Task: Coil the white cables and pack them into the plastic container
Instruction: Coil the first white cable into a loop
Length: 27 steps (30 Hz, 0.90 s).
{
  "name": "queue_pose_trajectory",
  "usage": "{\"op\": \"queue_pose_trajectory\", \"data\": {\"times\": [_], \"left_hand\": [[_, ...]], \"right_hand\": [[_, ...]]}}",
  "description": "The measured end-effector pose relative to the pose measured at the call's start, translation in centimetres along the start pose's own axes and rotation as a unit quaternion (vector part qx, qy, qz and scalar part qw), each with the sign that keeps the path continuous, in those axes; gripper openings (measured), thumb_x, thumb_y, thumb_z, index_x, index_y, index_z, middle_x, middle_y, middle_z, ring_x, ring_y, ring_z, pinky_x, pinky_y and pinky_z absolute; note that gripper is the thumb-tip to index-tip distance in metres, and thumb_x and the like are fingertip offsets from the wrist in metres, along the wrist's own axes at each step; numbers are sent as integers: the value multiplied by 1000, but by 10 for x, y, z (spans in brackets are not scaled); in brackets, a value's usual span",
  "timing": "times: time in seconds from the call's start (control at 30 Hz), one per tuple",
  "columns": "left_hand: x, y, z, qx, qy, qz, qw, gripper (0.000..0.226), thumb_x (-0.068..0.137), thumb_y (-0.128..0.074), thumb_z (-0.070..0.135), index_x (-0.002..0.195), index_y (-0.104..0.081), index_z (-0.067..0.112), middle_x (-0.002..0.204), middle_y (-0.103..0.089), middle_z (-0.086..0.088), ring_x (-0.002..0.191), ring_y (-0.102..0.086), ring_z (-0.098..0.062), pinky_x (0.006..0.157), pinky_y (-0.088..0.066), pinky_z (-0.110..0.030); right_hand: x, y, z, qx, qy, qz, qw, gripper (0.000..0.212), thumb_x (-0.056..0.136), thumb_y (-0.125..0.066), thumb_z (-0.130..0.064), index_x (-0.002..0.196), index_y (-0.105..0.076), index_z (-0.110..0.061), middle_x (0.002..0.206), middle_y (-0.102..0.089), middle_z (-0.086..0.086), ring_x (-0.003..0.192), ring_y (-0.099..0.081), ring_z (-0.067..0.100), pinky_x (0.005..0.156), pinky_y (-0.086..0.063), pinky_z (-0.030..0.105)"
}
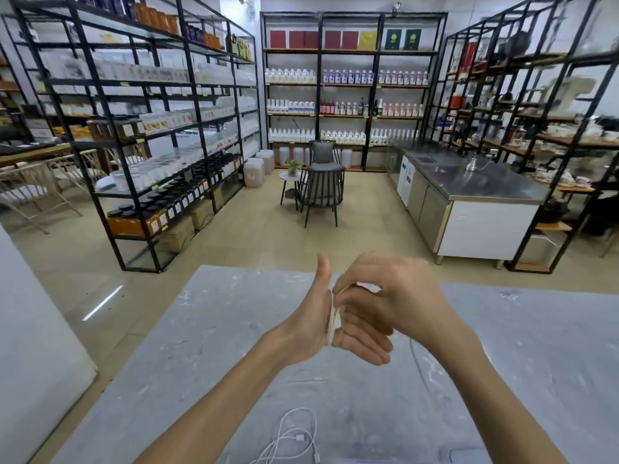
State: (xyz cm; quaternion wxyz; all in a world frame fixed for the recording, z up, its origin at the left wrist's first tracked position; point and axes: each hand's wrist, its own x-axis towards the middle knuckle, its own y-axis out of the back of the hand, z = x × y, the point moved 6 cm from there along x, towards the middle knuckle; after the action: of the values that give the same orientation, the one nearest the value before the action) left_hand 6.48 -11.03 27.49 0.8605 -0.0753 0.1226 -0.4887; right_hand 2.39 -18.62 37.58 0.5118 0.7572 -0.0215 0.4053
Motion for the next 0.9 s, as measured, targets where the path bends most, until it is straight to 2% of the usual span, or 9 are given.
{"op": "queue_pose_trajectory", "data": {"times": [0.13,0.27,0.37,0.43,0.5,0.6,0.67,0.8,0.9], "left_hand": [[-4,-13,11,-18,5,-61,998,134,63,-12,99,104,-64,-18,93,-71,-31,84,-72,-39,77,-60,-41],[-7,-5,15,-30,-12,-58,998,132,68,-13,96,108,-61,-19,95,-71,-30,84,-72,-38,76,-60,-41],[-9,14,17,-65,-40,-32,997,128,72,-14,94,113,-62,-17,99,-71,-29,88,-72,-37,79,-60,-39],[-12,31,20,-106,-61,-1,992,125,73,-14,92,113,-63,-16,100,-72,-29,90,-73,-35,77,-60,-36],[-12,48,22,-130,-74,47,988,124,73,-13,92,110,-66,-15,99,-72,-29,90,-73,-36,75,-60,-36],[-13,72,21,-122,-77,132,981,124,75,-10,90,104,-69,-15,95,-71,-31,85,-73,-38,72,-61,-37],[-13,76,12,-85,-51,161,982,125,76,-6,88,102,-68,-17,92,-71,-32,82,-73,-39,71,-61,-38],[-9,47,-14,17,11,97,995,124,74,-1,88,102,-69,-12,91,-72,-27,82,-72,-35,75,-59,-36],[-7,14,-18,3,11,-4,1000,128,69,-10,94,105,-65,-16,94,-70,-31,86,-71,-40,80,-59,-42]], "right_hand": [[15,-9,41,195,-65,67,976,3,78,-78,-25,79,-79,-23,81,-71,-4,78,-65,17,68,-52,38],[-2,-75,61,356,-227,-58,905,20,90,-64,-6,75,-73,-15,68,-68,-7,68,-63,7,67,-50,25],[-33,-120,43,312,-231,-127,913,38,92,-50,9,69,-62,-19,60,-56,-20,63,-52,-7,65,-41,10],[-57,-142,27,348,-280,-141,884,32,97,-52,-4,73,-67,-20,52,-57,-14,48,-46,0,49,-35,11],[-77,-154,7,381,-297,-161,861,21,101,-50,-17,97,-70,-15,58,-61,-6,41,-41,4,44,-33,14],[-95,-151,-22,332,-243,-256,875,21,100,-48,-29,113,-64,-23,65,-66,-8,56,-56,-2,61,-44,12],[-86,-126,-29,228,-180,-264,920,21,99,-47,-39,113,-61,-31,68,-69,-10,73,-64,-1,74,-49,18],[-42,-46,-13,40,-82,-81,992,30,94,-41,-52,89,-64,-34,74,-70,-13,69,-65,9,62,-50,30],[-14,-18,18,141,-104,16,984,15,88,-64,-35,82,-77,-29,83,-74,-15,77,-66,5,66,-52,31]]}}
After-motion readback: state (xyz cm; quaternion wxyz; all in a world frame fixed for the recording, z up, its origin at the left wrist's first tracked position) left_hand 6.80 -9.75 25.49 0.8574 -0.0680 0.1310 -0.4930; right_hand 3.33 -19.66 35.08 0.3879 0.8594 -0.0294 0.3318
